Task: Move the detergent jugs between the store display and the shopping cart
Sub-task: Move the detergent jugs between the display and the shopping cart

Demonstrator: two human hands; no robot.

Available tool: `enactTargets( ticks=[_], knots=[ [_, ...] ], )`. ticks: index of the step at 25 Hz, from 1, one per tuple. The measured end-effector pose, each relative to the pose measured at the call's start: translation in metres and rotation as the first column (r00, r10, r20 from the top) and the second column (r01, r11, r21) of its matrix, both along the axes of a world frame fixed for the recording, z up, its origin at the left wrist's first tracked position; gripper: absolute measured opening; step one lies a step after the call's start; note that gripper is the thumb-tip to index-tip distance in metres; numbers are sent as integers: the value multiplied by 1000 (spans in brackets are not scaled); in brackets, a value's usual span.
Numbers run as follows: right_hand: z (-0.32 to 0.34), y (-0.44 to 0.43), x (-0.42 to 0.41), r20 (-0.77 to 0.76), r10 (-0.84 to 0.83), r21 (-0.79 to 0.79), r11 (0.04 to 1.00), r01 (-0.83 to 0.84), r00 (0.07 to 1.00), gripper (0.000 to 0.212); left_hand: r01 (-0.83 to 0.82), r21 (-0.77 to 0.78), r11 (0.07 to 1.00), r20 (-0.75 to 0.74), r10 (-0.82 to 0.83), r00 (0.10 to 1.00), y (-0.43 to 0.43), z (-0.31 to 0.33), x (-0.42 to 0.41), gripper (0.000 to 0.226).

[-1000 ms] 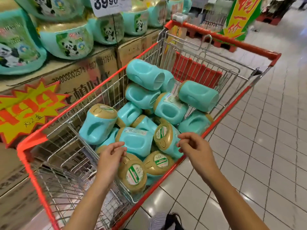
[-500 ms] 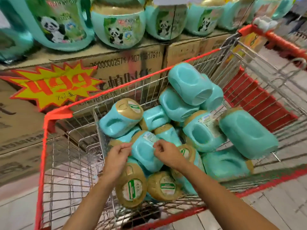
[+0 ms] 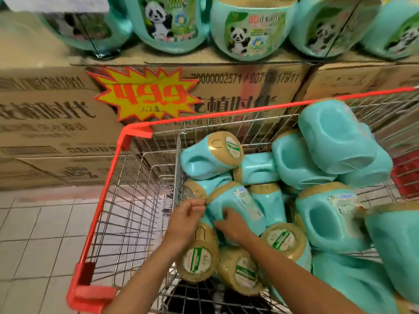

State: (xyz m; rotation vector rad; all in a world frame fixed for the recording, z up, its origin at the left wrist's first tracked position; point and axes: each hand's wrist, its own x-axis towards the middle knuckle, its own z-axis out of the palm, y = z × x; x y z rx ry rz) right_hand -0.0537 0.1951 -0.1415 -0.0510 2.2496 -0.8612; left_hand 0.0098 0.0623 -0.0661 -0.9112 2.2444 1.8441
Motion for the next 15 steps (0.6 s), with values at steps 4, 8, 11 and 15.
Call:
enactTargets(
  ticks=[4, 8, 11, 15],
  knots=[
    [27, 27, -19, -135, -136, 11, 990, 139, 981, 32, -69, 25, 997, 7, 69, 998, 4, -2, 0, 17],
    [73, 52, -26, -239, -120, -138, 987, 88, 963, 37, -229, 163, 960, 31, 227, 973, 13, -5, -5, 23],
    [119, 76, -18, -103, -293, -447, 867, 218, 951, 41, -273, 245, 930, 43, 271, 962, 25, -4, -5, 19],
    [155, 108, -10, 442, -384, -659, 474, 584, 811, 25, -153, 642, 751, -13, 211, 977, 36, 10, -1, 72]
  ],
)
